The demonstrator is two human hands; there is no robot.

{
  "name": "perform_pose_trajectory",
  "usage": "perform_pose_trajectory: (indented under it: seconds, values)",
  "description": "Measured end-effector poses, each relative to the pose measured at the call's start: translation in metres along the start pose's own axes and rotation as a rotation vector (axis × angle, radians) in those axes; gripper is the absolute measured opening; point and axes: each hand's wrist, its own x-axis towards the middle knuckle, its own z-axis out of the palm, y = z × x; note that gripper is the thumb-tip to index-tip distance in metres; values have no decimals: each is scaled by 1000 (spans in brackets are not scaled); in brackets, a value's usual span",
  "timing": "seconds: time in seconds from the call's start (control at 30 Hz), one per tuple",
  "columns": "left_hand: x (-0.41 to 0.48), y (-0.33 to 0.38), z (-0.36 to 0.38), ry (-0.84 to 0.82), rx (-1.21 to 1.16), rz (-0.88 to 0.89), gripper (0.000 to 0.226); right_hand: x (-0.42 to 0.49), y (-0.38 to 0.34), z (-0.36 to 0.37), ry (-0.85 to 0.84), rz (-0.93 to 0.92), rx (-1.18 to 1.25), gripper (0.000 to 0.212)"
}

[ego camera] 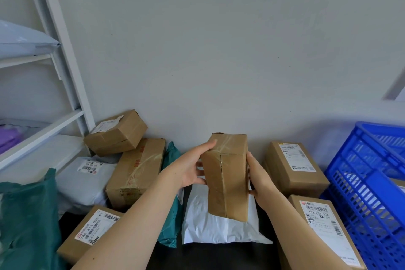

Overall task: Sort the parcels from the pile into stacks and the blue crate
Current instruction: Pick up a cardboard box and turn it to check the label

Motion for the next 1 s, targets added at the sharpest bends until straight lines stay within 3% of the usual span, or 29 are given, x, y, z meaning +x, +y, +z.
perform_pose_trajectory:
  seconds: [0.2,0.47,0.63,0.73,0.93,1.0]
  values:
    - [0,-3,-1,6,-45,-5,46,-2,0,-1,0,-56,-43,40]
    - [-3,-7,-3,39,-136,25,29,-6,-4,-7,-5,54,-47,69]
    - [-5,-8,-3,42,-116,24,25,-5,-1,-9,17,35,-97,73]
    - [-3,-8,-3,41,-79,31,37,-3,1,-8,18,41,-140,74]
    - [1,-7,-7,-57,-94,63,89,-3,5,-6,2,64,-152,73]
    - [-1,-8,-7,-113,-40,100,92,-3,5,-6,1,74,-168,74]
